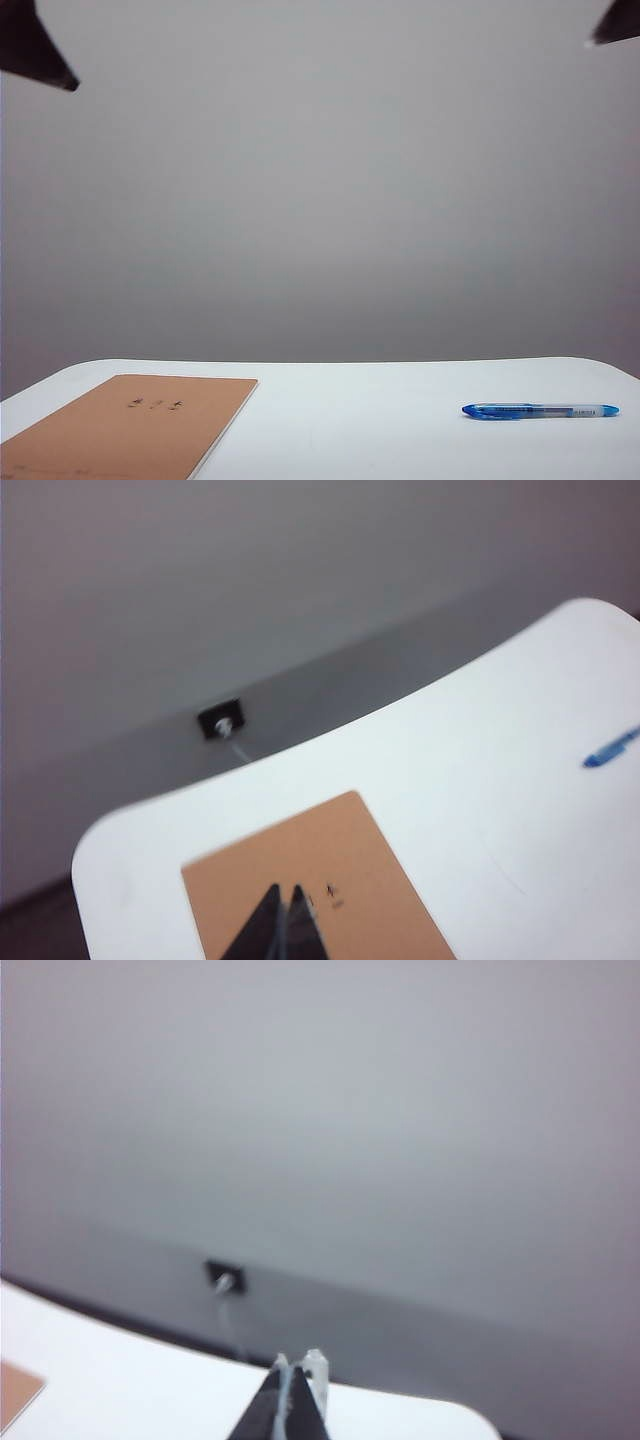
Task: Pick up a pen on the table and place it on the notebook.
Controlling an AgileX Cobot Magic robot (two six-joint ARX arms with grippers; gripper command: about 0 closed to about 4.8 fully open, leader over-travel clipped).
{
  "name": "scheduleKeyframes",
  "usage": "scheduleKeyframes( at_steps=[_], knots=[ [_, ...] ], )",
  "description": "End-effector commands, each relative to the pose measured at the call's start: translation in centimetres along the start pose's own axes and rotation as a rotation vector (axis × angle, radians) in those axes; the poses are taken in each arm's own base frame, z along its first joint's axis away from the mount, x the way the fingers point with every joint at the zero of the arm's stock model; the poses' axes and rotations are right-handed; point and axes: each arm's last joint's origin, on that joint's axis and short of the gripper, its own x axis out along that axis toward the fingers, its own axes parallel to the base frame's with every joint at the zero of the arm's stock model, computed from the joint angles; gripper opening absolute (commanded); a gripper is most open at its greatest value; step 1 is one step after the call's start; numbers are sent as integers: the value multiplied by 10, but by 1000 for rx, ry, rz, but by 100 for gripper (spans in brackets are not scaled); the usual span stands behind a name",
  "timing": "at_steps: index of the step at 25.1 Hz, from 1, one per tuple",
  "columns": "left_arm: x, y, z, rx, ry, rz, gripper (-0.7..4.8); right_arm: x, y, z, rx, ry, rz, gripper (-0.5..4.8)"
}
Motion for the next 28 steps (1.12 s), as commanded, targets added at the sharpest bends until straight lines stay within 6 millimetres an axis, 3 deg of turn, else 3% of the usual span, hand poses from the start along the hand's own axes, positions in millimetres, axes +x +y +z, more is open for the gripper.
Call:
scheduleKeyframes(
  at_steps=[1,4,7,10,13,18,19,28],
  knots=[
    [8,5,13,39,38,-68,-6,37,-13,8,-7,133,117,-1],
    [20,8,21,66,94,-147,-6,84,-31,13,-45,270,186,14],
    [27,9,24,50,148,-163,-6,111,-39,10,-124,379,248,14],
    [33,11,27,39,182,-182,-6,135,-45,0,-275,527,338,14],
    [37,7,29,82,188,-207,-5,166,-55,-29,-390,677,397,38],
    [47,-6,22,102,292,-207,-6,180,-56,-65,-426,806,497,62],
    [53,-12,21,113,309,-236,-6,183,-55,-79,-455,850,565,95],
    [79,-20,17,157,305,-285,-6,199,-27,-115,-691,871,826,330]
  ],
)
